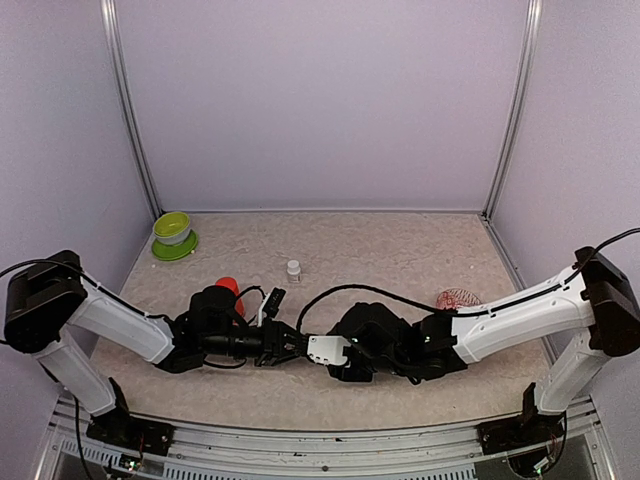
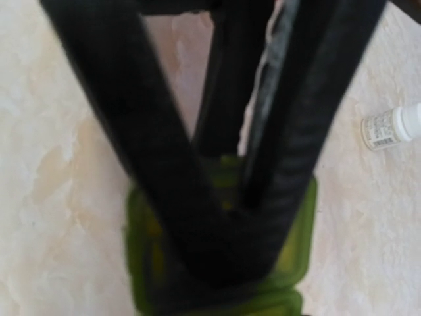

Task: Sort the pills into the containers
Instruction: Open the lid of the pill container.

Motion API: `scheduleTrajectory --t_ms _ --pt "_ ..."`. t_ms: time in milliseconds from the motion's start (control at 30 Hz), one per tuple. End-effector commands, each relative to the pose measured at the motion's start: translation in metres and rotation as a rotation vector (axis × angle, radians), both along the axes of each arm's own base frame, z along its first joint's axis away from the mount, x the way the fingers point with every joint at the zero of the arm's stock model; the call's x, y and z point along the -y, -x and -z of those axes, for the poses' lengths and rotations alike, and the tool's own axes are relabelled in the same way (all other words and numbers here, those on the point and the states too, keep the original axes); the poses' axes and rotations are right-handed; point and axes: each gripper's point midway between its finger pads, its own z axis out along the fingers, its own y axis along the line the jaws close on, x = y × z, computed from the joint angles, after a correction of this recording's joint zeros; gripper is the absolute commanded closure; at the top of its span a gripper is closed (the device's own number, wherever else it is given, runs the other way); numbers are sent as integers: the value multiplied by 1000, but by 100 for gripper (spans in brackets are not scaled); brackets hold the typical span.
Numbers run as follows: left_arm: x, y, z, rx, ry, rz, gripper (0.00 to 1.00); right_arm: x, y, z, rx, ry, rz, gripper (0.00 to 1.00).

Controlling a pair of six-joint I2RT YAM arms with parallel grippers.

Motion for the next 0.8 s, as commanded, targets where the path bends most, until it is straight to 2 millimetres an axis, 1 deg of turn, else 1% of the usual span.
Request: scheduleTrajectory --t_ms 0,300,467,767 --pt "3 -1 0 6 11 1 73 -1 1 -16 49 -49 17 48" --pt "5 -1 1 -2 11 4 73 -1 2 -18 84 -43 16 46" --pt "5 -1 0 2 15 4 73 -1 1 -13 83 -36 20 43" --pt "5 0 -4 8 22 7 73 -4 2 -3 71 -17 15 44"
